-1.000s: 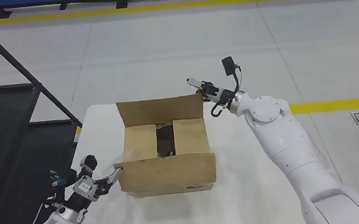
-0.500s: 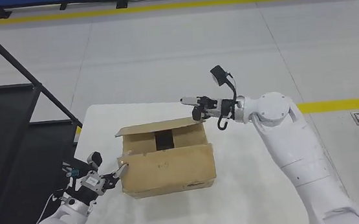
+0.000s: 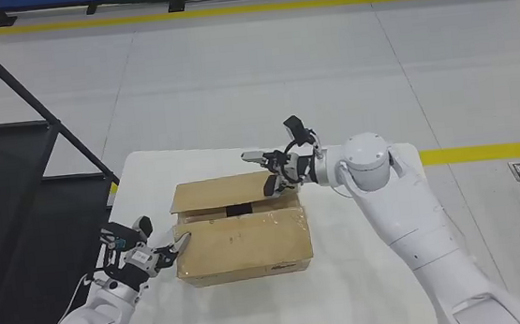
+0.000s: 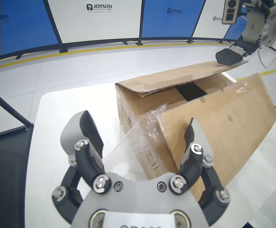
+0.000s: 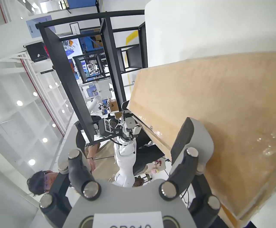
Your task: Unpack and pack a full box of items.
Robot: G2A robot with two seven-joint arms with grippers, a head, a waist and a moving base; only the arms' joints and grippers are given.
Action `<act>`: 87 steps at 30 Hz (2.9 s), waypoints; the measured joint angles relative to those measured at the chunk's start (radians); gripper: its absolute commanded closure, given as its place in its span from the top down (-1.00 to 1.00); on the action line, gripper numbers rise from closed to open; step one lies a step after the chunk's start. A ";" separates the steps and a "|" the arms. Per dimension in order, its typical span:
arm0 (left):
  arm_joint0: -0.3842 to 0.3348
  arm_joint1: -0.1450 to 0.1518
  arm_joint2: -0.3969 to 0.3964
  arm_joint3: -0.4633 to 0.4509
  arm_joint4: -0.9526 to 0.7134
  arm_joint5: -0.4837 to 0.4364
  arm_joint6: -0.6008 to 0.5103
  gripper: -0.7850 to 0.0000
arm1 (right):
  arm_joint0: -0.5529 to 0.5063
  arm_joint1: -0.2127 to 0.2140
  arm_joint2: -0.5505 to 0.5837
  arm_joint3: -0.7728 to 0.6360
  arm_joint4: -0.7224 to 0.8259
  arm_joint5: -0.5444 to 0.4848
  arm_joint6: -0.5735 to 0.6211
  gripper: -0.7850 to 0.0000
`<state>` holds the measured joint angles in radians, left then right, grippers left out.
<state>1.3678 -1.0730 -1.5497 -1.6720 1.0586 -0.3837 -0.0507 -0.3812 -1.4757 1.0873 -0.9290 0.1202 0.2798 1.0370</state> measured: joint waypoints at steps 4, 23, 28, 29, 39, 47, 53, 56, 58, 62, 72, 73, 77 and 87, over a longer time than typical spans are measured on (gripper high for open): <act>-0.005 -0.003 0.011 0.000 0.002 0.020 0.004 1.00 | -0.014 0.002 -0.002 -0.009 0.021 -0.002 0.025 1.00; 0.029 -0.009 -0.139 0.068 -0.291 0.042 0.103 1.00 | -0.163 0.037 -0.010 -0.202 -0.074 -0.129 -0.022 1.00; 0.105 -0.004 -0.246 0.116 -0.446 -0.024 0.071 1.00 | -0.171 0.043 -0.013 -0.213 -0.108 -0.172 -0.026 1.00; 0.120 -0.002 -0.259 0.109 -0.438 -0.062 0.077 1.00 | -0.171 0.043 -0.013 -0.213 -0.108 -0.172 -0.026 1.00; 0.131 -0.001 -0.256 0.110 -0.399 -0.087 0.079 1.00 | -0.182 0.042 -0.014 -0.223 -0.100 -0.178 -0.037 1.00; 0.106 -0.008 -0.141 0.209 0.048 0.158 0.348 1.00 | -0.187 0.047 -0.014 -0.224 -0.085 -0.183 -0.037 1.00; 0.040 -0.004 -0.048 0.359 0.526 0.286 0.625 1.00 | -0.186 0.050 -0.015 -0.223 -0.080 -0.186 -0.032 1.00; 0.014 -0.007 -0.008 0.430 0.633 0.300 0.718 1.00 | -0.187 0.052 -0.019 -0.226 -0.083 -0.185 -0.030 1.00; 0.007 -0.010 -0.014 0.454 0.592 0.254 0.714 1.00 | -0.187 0.053 -0.021 -0.229 -0.086 -0.183 -0.030 1.00; 0.007 -0.010 -0.016 0.453 0.534 0.252 0.705 1.00 | -0.189 0.055 -0.025 -0.234 -0.089 -0.179 -0.031 1.00; -0.021 -0.013 0.031 0.439 0.678 0.332 0.684 1.00 | -0.183 0.059 -0.038 -0.244 -0.094 -0.165 -0.032 1.00; -0.029 -0.014 0.032 0.444 0.675 0.328 0.676 1.00 | -0.182 0.059 -0.040 -0.244 -0.094 -0.164 -0.032 1.00; -0.063 -0.017 0.047 0.464 0.687 0.333 0.639 0.69 | -0.178 0.059 -0.045 -0.243 -0.093 -0.159 -0.035 1.00; -0.113 -0.021 0.080 0.503 0.740 0.337 0.616 -1.00 | -0.172 0.061 -0.056 -0.242 -0.088 -0.150 -0.042 1.00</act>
<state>1.2545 -1.0944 -1.4702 -1.1693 1.7986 -0.0463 0.5655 -0.5536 -1.4150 1.0317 -1.1715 0.0323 0.1299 0.9953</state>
